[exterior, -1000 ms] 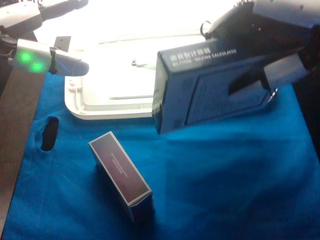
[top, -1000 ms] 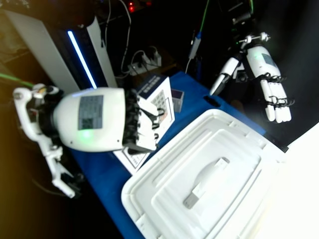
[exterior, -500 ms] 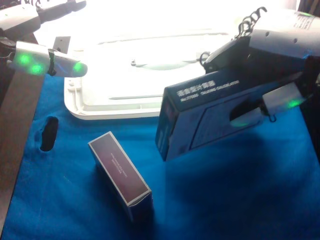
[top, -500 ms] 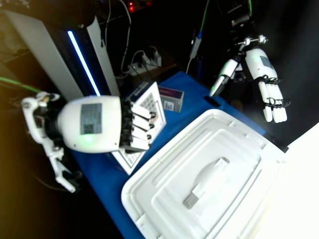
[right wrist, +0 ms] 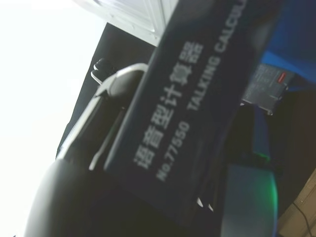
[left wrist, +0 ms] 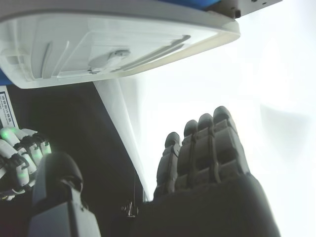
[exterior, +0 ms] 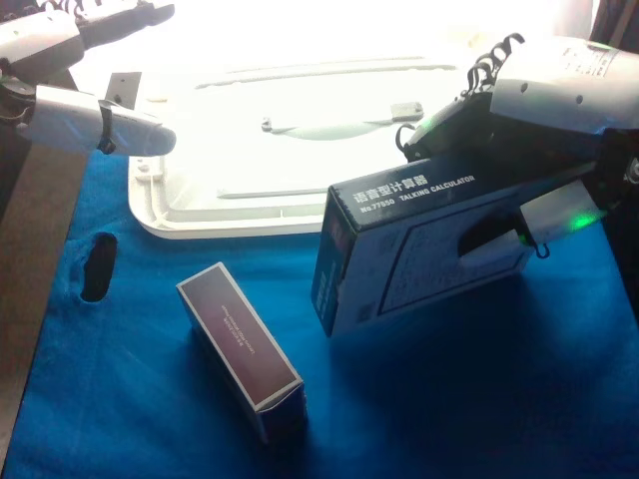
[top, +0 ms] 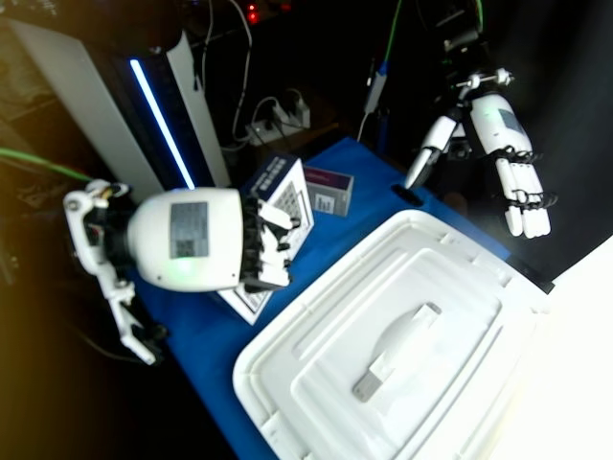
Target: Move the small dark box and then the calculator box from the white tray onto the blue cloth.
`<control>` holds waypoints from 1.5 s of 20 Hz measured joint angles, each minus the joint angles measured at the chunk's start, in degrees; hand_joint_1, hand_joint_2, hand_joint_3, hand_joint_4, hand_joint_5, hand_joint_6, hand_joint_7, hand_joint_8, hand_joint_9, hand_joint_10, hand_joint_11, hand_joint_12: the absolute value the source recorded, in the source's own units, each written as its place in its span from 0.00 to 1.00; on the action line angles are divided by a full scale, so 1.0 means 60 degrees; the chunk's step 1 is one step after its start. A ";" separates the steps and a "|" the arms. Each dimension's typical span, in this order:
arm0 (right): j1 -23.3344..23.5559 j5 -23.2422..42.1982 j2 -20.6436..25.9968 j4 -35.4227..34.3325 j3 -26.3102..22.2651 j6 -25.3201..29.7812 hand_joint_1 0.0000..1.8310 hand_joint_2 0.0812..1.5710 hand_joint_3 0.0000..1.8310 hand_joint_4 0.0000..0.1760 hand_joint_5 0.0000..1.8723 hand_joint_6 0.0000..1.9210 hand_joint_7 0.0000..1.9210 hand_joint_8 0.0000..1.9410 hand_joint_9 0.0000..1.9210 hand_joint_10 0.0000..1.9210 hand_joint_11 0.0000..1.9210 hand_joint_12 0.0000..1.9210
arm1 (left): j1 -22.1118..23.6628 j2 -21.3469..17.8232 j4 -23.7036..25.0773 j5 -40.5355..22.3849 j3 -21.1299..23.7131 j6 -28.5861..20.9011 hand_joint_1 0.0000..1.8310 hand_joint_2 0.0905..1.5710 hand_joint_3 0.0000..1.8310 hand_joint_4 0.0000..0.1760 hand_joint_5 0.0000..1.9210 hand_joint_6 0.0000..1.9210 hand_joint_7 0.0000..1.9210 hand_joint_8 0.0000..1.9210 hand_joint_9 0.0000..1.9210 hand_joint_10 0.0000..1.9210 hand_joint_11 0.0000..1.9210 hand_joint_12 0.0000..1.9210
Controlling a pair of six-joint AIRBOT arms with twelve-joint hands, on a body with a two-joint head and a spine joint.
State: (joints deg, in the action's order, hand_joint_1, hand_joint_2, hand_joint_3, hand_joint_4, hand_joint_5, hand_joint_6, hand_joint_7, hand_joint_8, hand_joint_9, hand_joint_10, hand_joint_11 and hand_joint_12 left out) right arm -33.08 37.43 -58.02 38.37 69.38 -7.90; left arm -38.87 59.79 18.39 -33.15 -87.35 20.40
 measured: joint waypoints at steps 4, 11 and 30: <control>-0.0004 -0.0004 -0.0004 0.0044 0.0000 0.0000 0.53 0.53 0.00 0.00 0.36 0.00 0.62 0.19 0.58 0.66 0.56 0.96 | -0.0007 0.0018 -0.0004 0.0007 0.0000 0.0000 0.31 0.53 0.00 0.55 0.00 0.00 0.01 0.00 0.00 0.00 0.00 0.00; -0.0004 0.0000 -0.0033 0.0044 -0.0004 0.0000 0.46 0.45 0.00 0.00 0.20 0.00 0.54 0.00 0.41 0.50 0.33 0.88 | -0.0076 0.0029 0.0000 -0.0011 -0.0004 0.0004 0.23 0.51 0.00 0.29 0.00 0.00 0.00 0.00 0.00 0.00 0.00 0.00; 0.1905 0.0809 -0.0197 -0.0714 0.1053 0.0015 0.30 0.46 0.00 0.99 0.00 0.00 0.02 0.00 0.12 0.01 0.14 0.43 | -0.0157 0.0127 -0.0572 0.0138 -0.0142 0.0186 0.21 0.49 0.00 0.80 0.00 0.00 0.00 0.00 0.00 0.00 0.00 0.00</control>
State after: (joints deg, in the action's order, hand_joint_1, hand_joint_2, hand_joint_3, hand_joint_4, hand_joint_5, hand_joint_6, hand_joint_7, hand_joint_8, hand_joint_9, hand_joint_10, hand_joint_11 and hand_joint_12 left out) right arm -21.65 42.28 -59.20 34.09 75.70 -7.81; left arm -39.81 60.55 14.96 -32.32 -88.20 21.52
